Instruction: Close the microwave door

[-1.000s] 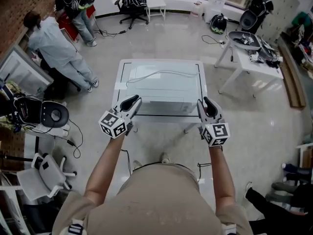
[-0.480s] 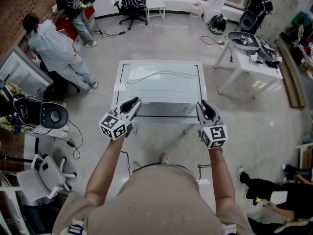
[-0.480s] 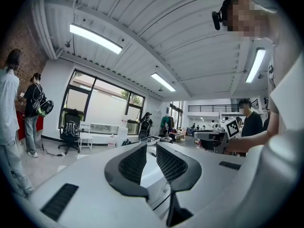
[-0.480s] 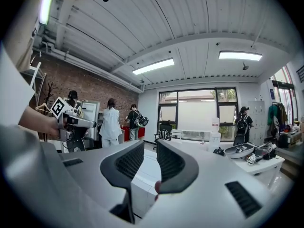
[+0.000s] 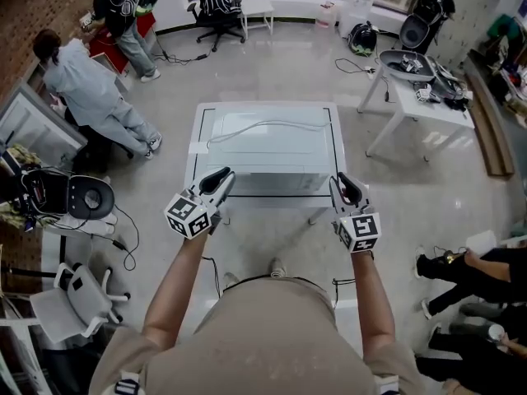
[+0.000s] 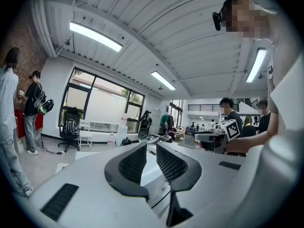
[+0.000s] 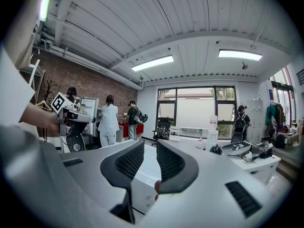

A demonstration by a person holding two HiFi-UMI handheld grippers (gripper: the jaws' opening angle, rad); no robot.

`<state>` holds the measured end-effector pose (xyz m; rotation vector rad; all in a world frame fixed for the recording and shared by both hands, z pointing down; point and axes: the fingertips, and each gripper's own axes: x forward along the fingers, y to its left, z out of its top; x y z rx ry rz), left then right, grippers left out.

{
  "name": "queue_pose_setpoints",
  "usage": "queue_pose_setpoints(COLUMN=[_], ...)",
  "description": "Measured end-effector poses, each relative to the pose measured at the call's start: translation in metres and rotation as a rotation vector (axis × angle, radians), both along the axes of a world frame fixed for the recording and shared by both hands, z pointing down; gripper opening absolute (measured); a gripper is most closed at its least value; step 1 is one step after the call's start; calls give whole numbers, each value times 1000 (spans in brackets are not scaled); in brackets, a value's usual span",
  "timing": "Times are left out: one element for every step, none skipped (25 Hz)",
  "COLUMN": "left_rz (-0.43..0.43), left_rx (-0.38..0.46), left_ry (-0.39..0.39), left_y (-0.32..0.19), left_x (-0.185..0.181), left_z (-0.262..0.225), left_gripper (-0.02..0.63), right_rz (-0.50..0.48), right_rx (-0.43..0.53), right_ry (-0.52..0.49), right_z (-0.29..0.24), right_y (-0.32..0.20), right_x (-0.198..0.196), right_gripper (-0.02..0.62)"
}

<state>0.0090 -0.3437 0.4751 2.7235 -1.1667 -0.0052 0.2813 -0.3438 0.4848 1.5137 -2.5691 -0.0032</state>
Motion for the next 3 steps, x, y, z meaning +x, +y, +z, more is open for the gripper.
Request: queue_pose_setpoints(left_rz=[0, -1, -2], left_rx=[-2, -3, -5], left_ry=[1, 1, 2], left_y=[-1, -2, -3], left_x=[0, 1, 1], left_z=[1, 2, 3], left_gripper=[54, 54, 54], right_rz=[1, 3, 4], right_rx=[-2, -3, -4], right_ry=[2, 4, 6], right_z=[1, 3, 4], right_y=[0, -1, -2], right_x=[1, 3, 4], right_gripper=[84, 83, 83])
